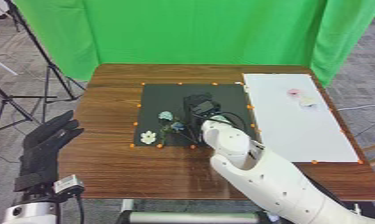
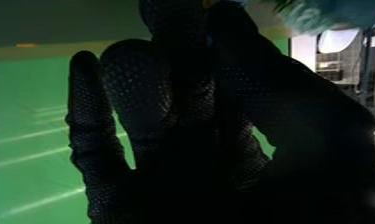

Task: Arrange flowers

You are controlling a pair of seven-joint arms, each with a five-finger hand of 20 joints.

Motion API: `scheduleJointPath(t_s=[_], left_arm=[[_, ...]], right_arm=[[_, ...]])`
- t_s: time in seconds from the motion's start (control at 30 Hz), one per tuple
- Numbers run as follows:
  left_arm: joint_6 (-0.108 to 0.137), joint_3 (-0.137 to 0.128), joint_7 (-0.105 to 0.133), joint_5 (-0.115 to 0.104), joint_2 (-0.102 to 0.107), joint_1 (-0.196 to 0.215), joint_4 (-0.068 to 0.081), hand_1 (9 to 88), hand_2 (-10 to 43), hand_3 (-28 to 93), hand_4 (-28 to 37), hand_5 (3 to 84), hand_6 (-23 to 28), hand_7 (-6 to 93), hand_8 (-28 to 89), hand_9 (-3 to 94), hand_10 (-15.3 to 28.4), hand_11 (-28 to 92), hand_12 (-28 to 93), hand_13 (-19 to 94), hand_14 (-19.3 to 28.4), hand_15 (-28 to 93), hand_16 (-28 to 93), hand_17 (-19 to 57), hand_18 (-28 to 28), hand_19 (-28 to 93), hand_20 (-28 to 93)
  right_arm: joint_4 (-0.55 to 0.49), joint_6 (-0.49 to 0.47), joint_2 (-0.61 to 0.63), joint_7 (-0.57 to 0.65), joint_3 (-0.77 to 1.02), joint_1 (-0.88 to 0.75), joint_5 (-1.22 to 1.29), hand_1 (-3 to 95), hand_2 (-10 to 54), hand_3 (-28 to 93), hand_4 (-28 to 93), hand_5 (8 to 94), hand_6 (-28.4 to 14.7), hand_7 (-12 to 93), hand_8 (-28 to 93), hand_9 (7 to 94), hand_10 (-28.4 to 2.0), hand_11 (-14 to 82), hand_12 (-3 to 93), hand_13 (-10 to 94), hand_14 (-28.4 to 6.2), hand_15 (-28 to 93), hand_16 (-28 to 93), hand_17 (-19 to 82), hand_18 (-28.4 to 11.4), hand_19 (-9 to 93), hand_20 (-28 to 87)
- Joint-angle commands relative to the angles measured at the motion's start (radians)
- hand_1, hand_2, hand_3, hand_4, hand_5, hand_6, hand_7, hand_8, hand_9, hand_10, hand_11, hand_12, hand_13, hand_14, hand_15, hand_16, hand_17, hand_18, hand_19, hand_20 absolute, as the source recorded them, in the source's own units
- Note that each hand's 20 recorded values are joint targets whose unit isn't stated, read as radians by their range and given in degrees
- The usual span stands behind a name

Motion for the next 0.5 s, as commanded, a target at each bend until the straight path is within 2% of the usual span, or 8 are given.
scheduleJointPath(t_s=[0.03, 0.33, 0.5], left_arm=[[-0.007, -0.003, -0.009, 0.006, -0.008, 0.016, -0.003, 26.3, 2.7, 84, -19.0, 41.2, 10.8, 16.1, -11, 34.9, 19.9, 38, 7, 26, 27.4, 66, -17, -9.8, 21.5, 58, 5], [-0.005, -0.011, -0.010, 0.005, -0.011, 0.023, -0.005, 26.6, 2.7, 84, -18.7, 41.3, 10.8, 16.0, -11, 34.9, 19.9, 38, 7, 26, 27.4, 66, -17, -9.8, 21.5, 58, 5], [-0.003, -0.009, -0.010, 0.005, -0.010, 0.027, -0.007, 26.6, 2.7, 84, -18.6, 41.3, 10.8, 16.0, -11, 34.9, 20.0, 38, 7, 26, 27.4, 66, -17, -9.9, 21.4, 58, 5]], right_arm=[[-0.024, -0.037, -0.011, -0.014, 0.027, -0.033, -0.012, 47.7, -9.4, 79, -28, 76.8, -1.9, 21, 1, 85.8, -8.6, 23.3, 30.0, 73, -7.1, 69, 20, 19, -21.0, 82, 5], [-0.051, -0.108, -0.027, -0.025, 0.064, -0.054, -0.021, 41.5, -9.4, 84, -28, 72.7, -3.7, 19, -1, 80.4, -11.4, 27.0, 26.2, 68, -9.5, 72, 18, 16, -22.3, 81, 6], [-0.077, -0.141, -0.026, -0.035, 0.086, -0.073, -0.015, 37.2, -7.0, 86, -27, 71.1, -4.1, 18, -9, 76.8, -13.7, 32.1, 20.1, 65, -10.8, 73, 17, 15, -23.1, 79, 9]])
